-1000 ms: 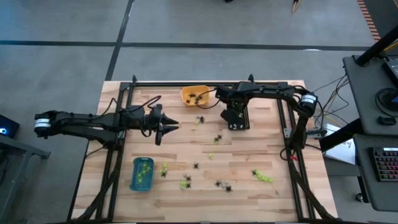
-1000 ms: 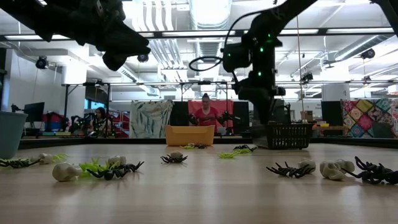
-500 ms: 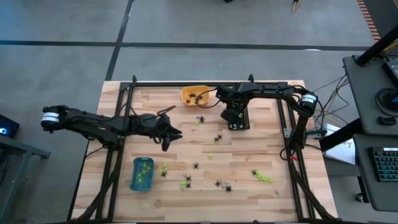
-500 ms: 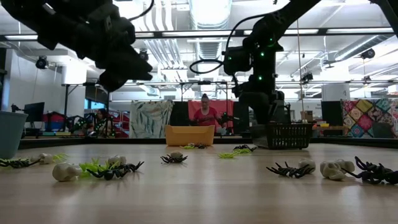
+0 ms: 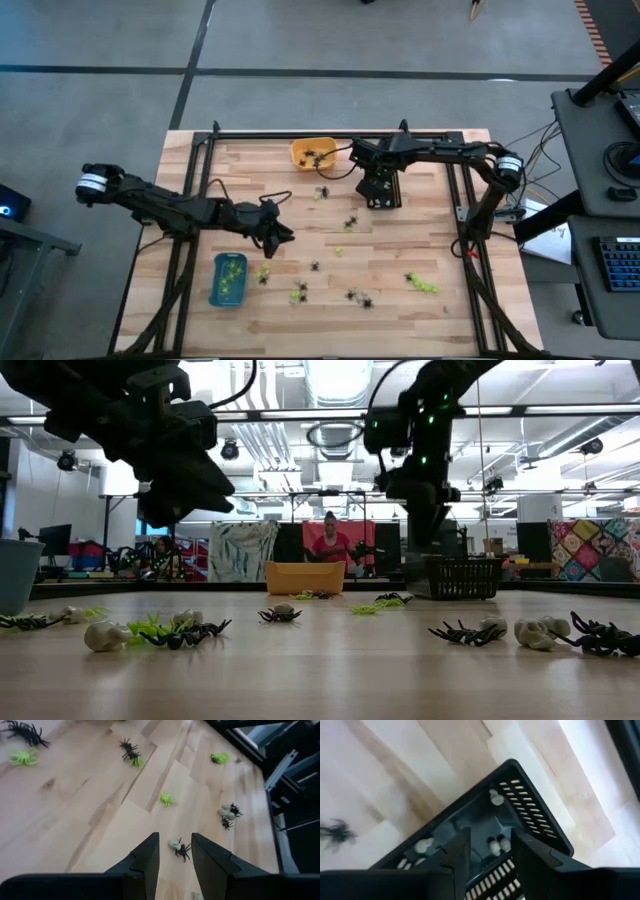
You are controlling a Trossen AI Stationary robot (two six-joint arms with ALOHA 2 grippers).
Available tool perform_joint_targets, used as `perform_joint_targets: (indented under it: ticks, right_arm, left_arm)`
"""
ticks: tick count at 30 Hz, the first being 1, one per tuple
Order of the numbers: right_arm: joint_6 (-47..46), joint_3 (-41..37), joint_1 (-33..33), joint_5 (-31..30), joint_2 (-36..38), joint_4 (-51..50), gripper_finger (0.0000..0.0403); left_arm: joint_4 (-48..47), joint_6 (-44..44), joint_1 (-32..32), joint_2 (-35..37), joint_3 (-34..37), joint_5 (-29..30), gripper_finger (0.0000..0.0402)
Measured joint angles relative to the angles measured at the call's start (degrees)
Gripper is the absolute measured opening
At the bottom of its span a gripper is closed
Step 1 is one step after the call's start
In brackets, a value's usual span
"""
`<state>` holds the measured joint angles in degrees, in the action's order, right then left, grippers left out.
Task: Sort Halloween decoration
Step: Put the black spider toy into the yellow bin
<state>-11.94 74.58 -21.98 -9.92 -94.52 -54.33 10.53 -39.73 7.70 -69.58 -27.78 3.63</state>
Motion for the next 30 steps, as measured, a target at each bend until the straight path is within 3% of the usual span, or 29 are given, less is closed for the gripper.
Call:
perform_joint_targets:
  ticks: [9,20,30]
  right_arm:
    - [-0.1,0.0,6.3,-0.1,7.6,0.2,0.0124]
    - [0.0,-1.3,16.2,-0.2,10.4,1.1,0.0118]
    - [-0.4,-4.5,20.5,-0.2,10.4,2.7,0.0125]
  left_arm:
    - [-1.9,3.7,2.2,-9.6,-7.7,2.5,0.0096]
    - [-2.0,22.1,6.4,-21.5,-15.4,4.5,0.0096]
    - [-1.9,26.6,8.1,-24.4,-16.5,4.5,0.0096]
